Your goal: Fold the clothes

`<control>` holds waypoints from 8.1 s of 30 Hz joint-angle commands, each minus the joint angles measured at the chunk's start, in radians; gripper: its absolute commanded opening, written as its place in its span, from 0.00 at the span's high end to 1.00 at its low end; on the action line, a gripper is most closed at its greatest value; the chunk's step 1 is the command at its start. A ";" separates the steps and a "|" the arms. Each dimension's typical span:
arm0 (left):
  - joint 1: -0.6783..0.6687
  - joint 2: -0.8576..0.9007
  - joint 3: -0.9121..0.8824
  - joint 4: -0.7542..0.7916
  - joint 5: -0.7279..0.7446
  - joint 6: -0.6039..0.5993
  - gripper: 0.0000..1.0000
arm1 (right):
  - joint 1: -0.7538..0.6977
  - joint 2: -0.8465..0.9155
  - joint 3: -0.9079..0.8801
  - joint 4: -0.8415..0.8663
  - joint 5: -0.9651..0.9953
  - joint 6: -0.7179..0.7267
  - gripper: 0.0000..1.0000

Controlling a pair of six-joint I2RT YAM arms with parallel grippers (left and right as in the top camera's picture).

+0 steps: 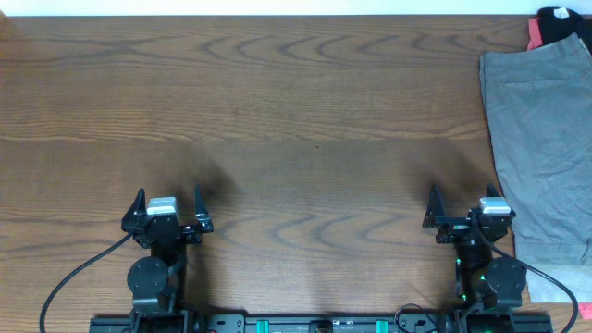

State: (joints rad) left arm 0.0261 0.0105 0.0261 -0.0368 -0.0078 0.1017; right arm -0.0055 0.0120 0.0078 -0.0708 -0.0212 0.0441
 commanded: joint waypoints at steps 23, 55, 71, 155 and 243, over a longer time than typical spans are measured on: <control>0.003 -0.005 -0.022 -0.034 -0.027 -0.008 0.02 | -0.008 -0.001 -0.002 -0.004 0.015 0.003 0.01; 0.003 -0.005 -0.022 -0.034 -0.027 -0.008 0.02 | -0.008 -0.001 -0.002 0.043 -0.679 0.707 0.01; 0.003 -0.005 -0.022 -0.034 -0.027 -0.008 0.02 | -0.008 -0.001 -0.002 0.069 -0.692 0.705 0.01; 0.003 -0.005 -0.022 -0.034 -0.027 -0.008 0.02 | -0.115 2.485 1.949 -0.445 0.633 -0.351 0.26; 0.003 -0.005 -0.022 -0.034 -0.027 -0.008 0.02 | 0.885 2.121 1.954 -0.674 -0.055 0.307 0.32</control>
State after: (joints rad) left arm 0.0261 0.0105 0.0261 -0.0368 -0.0078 0.1017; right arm 0.8761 2.1330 1.9476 -0.7383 -0.1188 0.3264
